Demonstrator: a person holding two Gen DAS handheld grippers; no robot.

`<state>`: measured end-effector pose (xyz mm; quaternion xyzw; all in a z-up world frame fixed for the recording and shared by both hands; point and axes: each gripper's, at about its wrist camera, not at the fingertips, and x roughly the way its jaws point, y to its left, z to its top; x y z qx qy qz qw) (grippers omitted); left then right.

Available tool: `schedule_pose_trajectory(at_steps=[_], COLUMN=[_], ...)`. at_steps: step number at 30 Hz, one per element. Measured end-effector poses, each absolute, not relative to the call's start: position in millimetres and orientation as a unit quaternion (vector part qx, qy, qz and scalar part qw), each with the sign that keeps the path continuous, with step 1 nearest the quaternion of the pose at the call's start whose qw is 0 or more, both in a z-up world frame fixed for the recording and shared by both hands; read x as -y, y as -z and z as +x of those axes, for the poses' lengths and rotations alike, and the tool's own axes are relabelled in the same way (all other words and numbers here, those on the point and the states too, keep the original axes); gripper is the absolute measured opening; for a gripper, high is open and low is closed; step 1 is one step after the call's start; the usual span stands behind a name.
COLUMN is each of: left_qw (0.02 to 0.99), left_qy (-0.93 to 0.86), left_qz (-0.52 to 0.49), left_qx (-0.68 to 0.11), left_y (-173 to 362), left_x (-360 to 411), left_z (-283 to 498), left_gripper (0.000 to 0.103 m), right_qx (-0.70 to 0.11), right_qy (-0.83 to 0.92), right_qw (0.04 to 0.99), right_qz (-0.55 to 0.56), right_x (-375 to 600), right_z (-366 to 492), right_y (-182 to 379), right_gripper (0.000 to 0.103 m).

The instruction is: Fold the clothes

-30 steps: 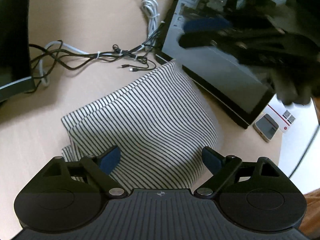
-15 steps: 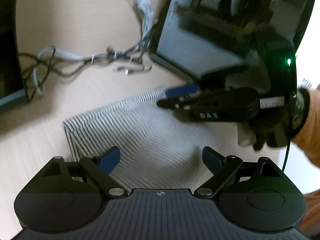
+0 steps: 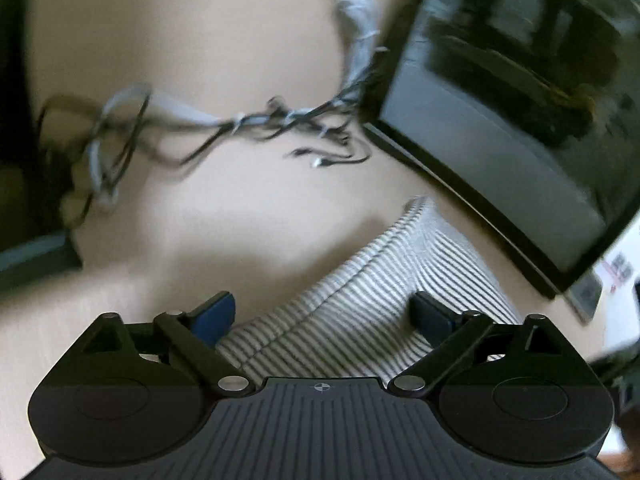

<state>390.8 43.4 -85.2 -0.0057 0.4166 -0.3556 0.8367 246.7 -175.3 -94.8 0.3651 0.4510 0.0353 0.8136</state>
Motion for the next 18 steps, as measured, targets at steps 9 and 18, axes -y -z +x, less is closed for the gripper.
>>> schedule_pose_trajectory(at_steps=[9,18], left_qw=[0.805,0.769], left_qy=[0.333,0.421], left_qz=[-0.086,-0.087], left_qx=[-0.483,-0.472], left_y=[98,92], left_x=[-80,-39], left_z=[357,285], left_gripper=[0.099,0.101], right_qx=[-0.428,-0.373], right_qy=[-0.04,-0.01], right_qw=[0.858,0.923], right_qz=[0.279,0.089], right_x=[180,173], right_z=[300,324], right_y=[84,40], right_gripper=[0.045,0.054])
